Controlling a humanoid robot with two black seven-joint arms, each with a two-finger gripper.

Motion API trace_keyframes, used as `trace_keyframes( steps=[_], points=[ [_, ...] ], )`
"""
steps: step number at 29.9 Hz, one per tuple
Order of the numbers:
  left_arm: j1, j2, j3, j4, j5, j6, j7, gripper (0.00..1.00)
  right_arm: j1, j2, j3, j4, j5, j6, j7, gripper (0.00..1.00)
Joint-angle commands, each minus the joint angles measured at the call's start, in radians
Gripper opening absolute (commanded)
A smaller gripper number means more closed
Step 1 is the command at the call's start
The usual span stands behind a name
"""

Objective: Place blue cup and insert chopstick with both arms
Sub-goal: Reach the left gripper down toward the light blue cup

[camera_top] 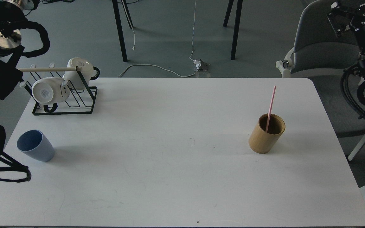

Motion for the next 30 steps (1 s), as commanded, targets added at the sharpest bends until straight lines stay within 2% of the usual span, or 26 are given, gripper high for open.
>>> trace_keyframes(
  steps=[1, 4, 10, 12, 17, 21, 23, 26, 30],
  points=[
    [0.012, -0.005, 0.003, -0.004, 0.0, 0.0, -0.008, 1.0, -0.005, -0.002, -0.02, 0.001, -0.005, 0.0, 0.0, 1.0],
    [0.013, -0.021, 0.011, -0.012, 0.001, 0.0, -0.003, 1.0, -0.009, -0.003, -0.028, 0.002, -0.008, 0.0, 0.0, 1.0],
    [0.03, 0.015, 0.026, -0.121, 0.009, 0.0, 0.006, 1.0, -0.023, -0.014, -0.022, 0.008, -0.006, 0.0, 0.0, 1.0],
    [0.038, 0.07, 0.084, -0.209, 0.011, 0.0, 0.015, 1.0, -0.025, -0.014, -0.022, 0.008, -0.008, 0.0, 0.0, 1.0],
    [0.048, 0.289, 0.181, -0.593, 0.085, 0.0, 0.005, 1.0, -0.054, -0.012, -0.025, 0.036, -0.008, 0.0, 0.0, 1.0],
    [0.073, 0.426, 0.181, -0.837, 0.379, 0.0, 0.003, 1.0, -0.083, -0.014, -0.008, 0.073, -0.006, 0.0, 0.001, 1.0],
    [0.09, 0.472, 0.183, -0.918, 0.551, 0.0, 0.003, 1.0, -0.084, -0.014, -0.002, 0.08, -0.006, 0.0, 0.001, 1.0],
    [0.145, 0.554, 0.18, -0.994, 0.812, 0.0, 0.003, 0.99, -0.084, -0.015, 0.001, 0.083, -0.006, 0.0, 0.001, 1.0],
    [0.222, 0.646, 0.18, -1.009, 1.099, 0.0, -0.001, 0.99, -0.089, -0.015, 0.004, 0.082, -0.006, 0.0, 0.001, 1.0]
  ],
)
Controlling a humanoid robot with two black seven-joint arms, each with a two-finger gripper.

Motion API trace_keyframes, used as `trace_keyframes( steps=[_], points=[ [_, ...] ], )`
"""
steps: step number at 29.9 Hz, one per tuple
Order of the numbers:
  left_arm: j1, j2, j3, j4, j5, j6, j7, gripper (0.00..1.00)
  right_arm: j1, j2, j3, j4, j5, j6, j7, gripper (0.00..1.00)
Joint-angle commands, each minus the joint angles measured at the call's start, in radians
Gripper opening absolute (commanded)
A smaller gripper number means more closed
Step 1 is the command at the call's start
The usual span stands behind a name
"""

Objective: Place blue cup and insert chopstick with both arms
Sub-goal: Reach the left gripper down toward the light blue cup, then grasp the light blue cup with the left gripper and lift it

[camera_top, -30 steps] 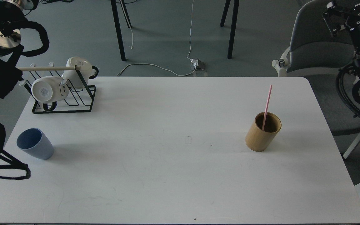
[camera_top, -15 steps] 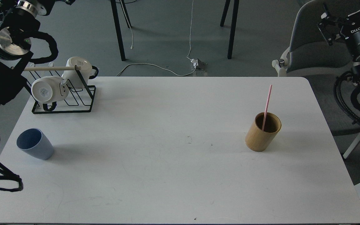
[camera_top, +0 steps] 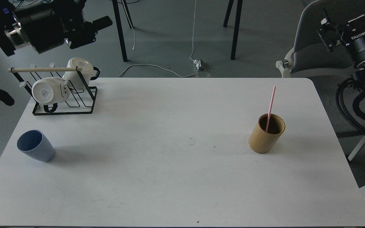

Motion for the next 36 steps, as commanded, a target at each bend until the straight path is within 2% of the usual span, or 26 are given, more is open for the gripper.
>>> trace_keyframes(
  steps=[1, 2, 6, 9, 11, 16, 20, 23, 26, 34, 36],
  points=[
    [0.077, 0.082, -0.001, -0.01, 0.238, 0.0, -0.004, 0.99, -0.007, 0.0, 0.001, -0.001, -0.002, 0.0, 0.0, 1.0],
    [0.106, 0.102, -0.001, -0.01, 0.298, 0.0, -0.013, 0.99, -0.012, 0.0, 0.003, -0.003, 0.0, 0.0, 0.0, 1.0],
    [0.196, 0.175, 0.001, -0.008, 0.491, 0.007, -0.099, 0.99, -0.018, 0.0, 0.001, -0.006, 0.0, 0.0, 0.0, 1.0],
    [0.253, 0.229, 0.004, -0.005, 0.617, 0.072, -0.18, 0.97, -0.018, 0.0, 0.003, -0.006, 0.0, 0.0, 0.001, 1.0],
    [0.294, 0.246, 0.004, 0.012, 0.697, 0.119, -0.211, 0.95, -0.018, 0.0, 0.003, -0.004, 0.0, 0.0, 0.001, 1.0],
    [0.403, 0.229, 0.028, 0.191, 0.863, 0.202, -0.269, 0.89, -0.018, 0.013, 0.003, -0.004, 0.0, 0.0, 0.001, 1.0],
    [0.419, 0.179, 0.1, 0.286, 0.893, 0.279, -0.269, 0.83, -0.018, 0.015, 0.004, -0.004, 0.0, 0.0, 0.001, 1.0],
    [0.436, 0.142, 0.217, 0.366, 0.965, 0.392, -0.269, 0.79, -0.018, 0.015, 0.004, -0.003, 0.0, 0.0, 0.001, 1.0],
    [0.437, 0.105, 0.29, 0.45, 0.969, 0.452, -0.269, 0.74, -0.018, 0.015, 0.003, -0.004, 0.0, 0.0, 0.001, 1.0],
    [0.43, -0.062, 0.298, 0.761, 0.964, 0.458, -0.269, 0.7, -0.015, 0.015, 0.001, -0.004, -0.002, 0.0, 0.001, 1.0],
    [0.424, -0.102, 0.298, 0.823, 0.961, 0.458, -0.269, 0.65, -0.015, 0.013, 0.001, -0.004, -0.002, 0.0, 0.001, 1.0]
  ],
)
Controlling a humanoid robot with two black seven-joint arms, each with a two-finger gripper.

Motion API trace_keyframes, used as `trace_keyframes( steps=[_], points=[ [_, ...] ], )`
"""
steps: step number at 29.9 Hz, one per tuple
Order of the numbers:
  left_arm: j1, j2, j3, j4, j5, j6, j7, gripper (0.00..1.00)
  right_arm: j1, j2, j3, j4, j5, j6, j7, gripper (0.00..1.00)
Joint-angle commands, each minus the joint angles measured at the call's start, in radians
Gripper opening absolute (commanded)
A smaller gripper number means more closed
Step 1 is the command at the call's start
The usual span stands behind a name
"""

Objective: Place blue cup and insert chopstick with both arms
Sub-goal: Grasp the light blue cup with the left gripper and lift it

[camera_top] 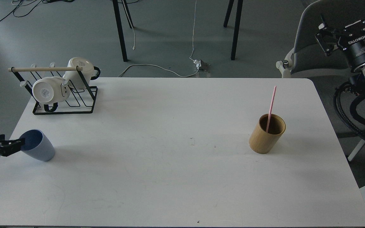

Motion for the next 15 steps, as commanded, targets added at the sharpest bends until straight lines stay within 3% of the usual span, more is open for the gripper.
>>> trace_keyframes(
  steps=[1, 5, 10, 15],
  points=[
    [-0.007, -0.065, -0.002, 0.103, -0.008, -0.001, 0.0, 0.62, 0.002, -0.002, 0.0, 0.0, 0.0, 0.0, -0.002, 1.0],
    [-0.011, -0.069, -0.005, 0.106, -0.025, -0.003, 0.0, 0.44, 0.002, -0.008, 0.0, 0.0, 0.0, 0.0, 0.0, 1.0],
    [-0.026, -0.069, 0.0, 0.101, -0.013, -0.01, 0.0, 0.05, 0.002, -0.008, 0.0, 0.0, 0.0, 0.0, 0.0, 1.0],
    [-0.06, -0.069, -0.002, 0.098, -0.013, -0.055, 0.0, 0.04, 0.002, -0.005, -0.002, -0.002, -0.001, 0.0, 0.0, 1.0]
  ],
)
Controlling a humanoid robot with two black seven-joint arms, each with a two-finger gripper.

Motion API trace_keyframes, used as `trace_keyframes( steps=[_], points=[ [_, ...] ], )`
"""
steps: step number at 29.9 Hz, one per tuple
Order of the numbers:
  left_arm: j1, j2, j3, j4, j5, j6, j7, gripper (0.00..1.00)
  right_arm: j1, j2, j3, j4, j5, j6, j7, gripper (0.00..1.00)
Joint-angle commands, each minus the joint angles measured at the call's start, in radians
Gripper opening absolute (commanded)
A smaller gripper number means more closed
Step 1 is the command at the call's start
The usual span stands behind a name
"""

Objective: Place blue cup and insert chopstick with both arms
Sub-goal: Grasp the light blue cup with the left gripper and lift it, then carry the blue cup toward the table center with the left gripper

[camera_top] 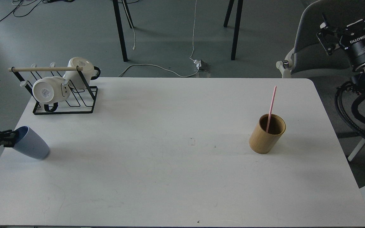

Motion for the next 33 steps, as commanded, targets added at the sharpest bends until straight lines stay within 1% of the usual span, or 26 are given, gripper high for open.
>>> trace_keyframes(
  steps=[1, 3, 11, 13, 15, 18, 23, 25, 28, 30, 32, 33],
  points=[
    [-0.015, 0.0, -0.001, -0.003, -0.001, -0.044, 0.0, 0.04, -0.002, 0.003, -0.001, -0.003, -0.001, 0.0, 0.001, 1.0],
    [-0.017, 0.003, -0.003, -0.014, -0.001, -0.064, 0.0, 0.03, -0.002, 0.003, 0.001, -0.004, -0.001, 0.0, 0.001, 1.0],
    [-0.04, 0.008, -0.001, -0.026, 0.001, -0.098, 0.0, 0.01, -0.002, 0.001, -0.001, -0.007, -0.001, 0.0, 0.001, 1.0],
    [-0.058, 0.015, -0.001, -0.055, 0.001, -0.098, 0.0, 0.01, -0.002, 0.001, -0.001, -0.007, -0.001, 0.0, 0.001, 1.0],
    [-0.087, 0.05, -0.003, -0.095, 0.001, -0.103, 0.0, 0.01, -0.002, 0.001, -0.001, -0.009, -0.001, 0.0, 0.001, 1.0],
    [-0.127, 0.128, -0.006, -0.217, -0.002, -0.135, 0.0, 0.01, -0.002, 0.001, -0.001, -0.009, -0.001, 0.0, 0.001, 1.0],
    [-0.198, 0.28, -0.009, -0.526, -0.002, -0.219, 0.0, 0.01, -0.002, -0.003, -0.001, -0.007, -0.001, 0.0, 0.001, 1.0],
    [-0.218, 0.313, -0.01, -0.628, -0.001, -0.23, 0.0, 0.01, -0.002, -0.005, -0.001, -0.007, -0.001, 0.0, 0.001, 1.0],
    [-0.258, 0.319, -0.009, -0.756, 0.002, -0.247, 0.0, 0.01, -0.002, -0.006, -0.001, -0.007, -0.001, 0.0, 0.001, 1.0],
    [-0.303, 0.307, -0.009, -0.81, 0.007, -0.284, 0.0, 0.01, -0.002, -0.006, -0.001, -0.007, -0.001, 0.0, 0.001, 1.0],
    [-0.357, 0.258, -0.01, -0.834, 0.014, -0.334, 0.0, 0.01, -0.002, -0.008, -0.001, -0.007, -0.001, 0.0, 0.001, 1.0],
    [-0.377, 0.215, -0.009, -0.833, 0.028, -0.34, 0.0, 0.02, -0.002, -0.008, -0.001, -0.007, -0.001, 0.0, 0.001, 1.0]
  ],
)
